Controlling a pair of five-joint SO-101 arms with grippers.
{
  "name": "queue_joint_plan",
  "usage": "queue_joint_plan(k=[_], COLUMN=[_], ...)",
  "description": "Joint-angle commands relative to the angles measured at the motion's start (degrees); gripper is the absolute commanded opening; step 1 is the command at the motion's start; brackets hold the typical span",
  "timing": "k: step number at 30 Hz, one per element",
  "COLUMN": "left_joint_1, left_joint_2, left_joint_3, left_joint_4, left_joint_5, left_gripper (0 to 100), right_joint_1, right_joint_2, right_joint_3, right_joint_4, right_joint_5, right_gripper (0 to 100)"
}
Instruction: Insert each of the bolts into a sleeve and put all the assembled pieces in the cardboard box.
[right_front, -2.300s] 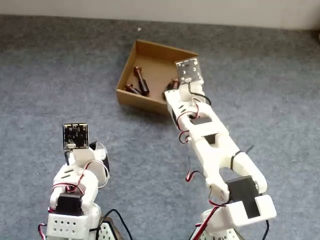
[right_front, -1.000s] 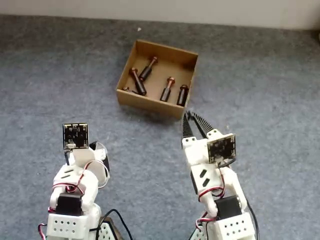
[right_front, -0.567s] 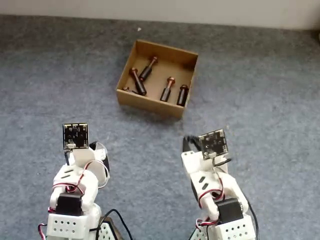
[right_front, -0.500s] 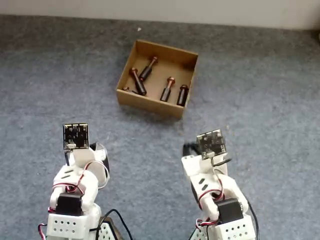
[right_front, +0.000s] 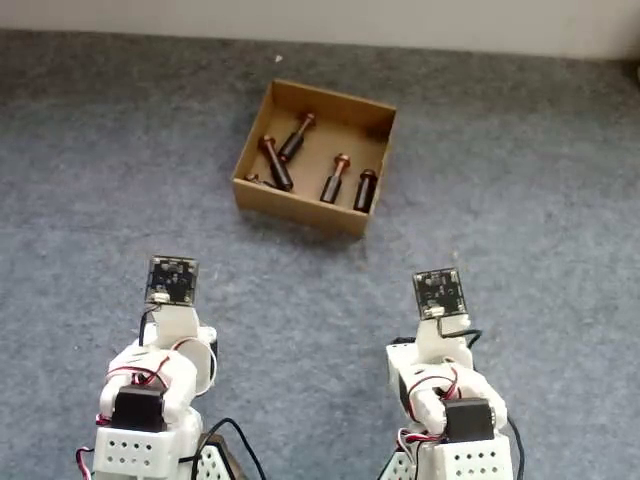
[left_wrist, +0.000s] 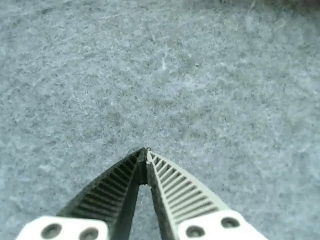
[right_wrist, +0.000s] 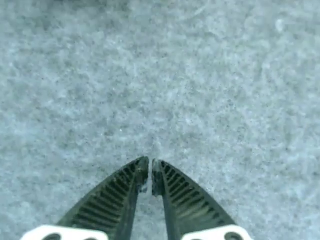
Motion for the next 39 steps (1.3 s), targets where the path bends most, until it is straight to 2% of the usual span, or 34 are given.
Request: queue_joint_plan(k=[1, 6, 39], left_joint_1=[-0.7, -0.8, -0.7], left_joint_2=[-0.2, -0.3, -0.2], left_joint_3=[1.1, 1.1, 1.1], left_joint_4=[1.1, 3.2, 3.2], left_joint_5=[-4.7, -4.9, -4.7], left_gripper=[1, 1, 1], right_joint_1=[0.8, 0.8, 0.8], right_joint_2=[-0.8, -0.8, -0.8], right_joint_3=[7.1, 7.1, 7.1], right_joint_4=[0.5, 0.5, 0.5], right_joint_5=[-0.1, -0.1, -0.1], right_gripper=[0.5, 0.5, 0.5])
